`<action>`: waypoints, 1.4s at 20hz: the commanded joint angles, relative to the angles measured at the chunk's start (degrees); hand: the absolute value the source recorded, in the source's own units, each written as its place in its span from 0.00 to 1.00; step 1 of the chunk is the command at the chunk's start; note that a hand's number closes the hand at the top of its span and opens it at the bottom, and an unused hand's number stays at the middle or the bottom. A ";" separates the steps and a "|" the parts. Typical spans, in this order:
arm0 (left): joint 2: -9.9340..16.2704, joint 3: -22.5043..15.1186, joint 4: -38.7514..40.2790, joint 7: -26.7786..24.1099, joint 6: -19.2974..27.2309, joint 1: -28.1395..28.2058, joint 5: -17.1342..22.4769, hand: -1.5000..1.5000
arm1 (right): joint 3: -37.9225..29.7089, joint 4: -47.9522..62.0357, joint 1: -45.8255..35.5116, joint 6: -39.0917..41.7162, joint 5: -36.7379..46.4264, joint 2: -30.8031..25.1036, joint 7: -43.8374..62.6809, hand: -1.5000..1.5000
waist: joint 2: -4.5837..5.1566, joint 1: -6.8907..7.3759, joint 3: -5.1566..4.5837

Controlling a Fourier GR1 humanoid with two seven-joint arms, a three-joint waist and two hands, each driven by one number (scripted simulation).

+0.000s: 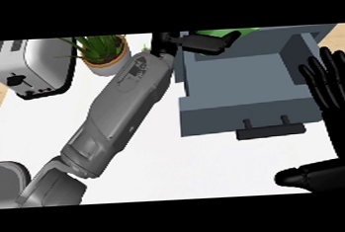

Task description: Pick up the cup, place it into the drawer and close the drawer

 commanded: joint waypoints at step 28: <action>0.00 -12.08 3.14 -7.23 1.63 -4.91 16.51 0.00 | -1.02 -1.81 0.83 4.40 -9.98 -0.64 2.30 0.00 | -0.11 -1.04 0.00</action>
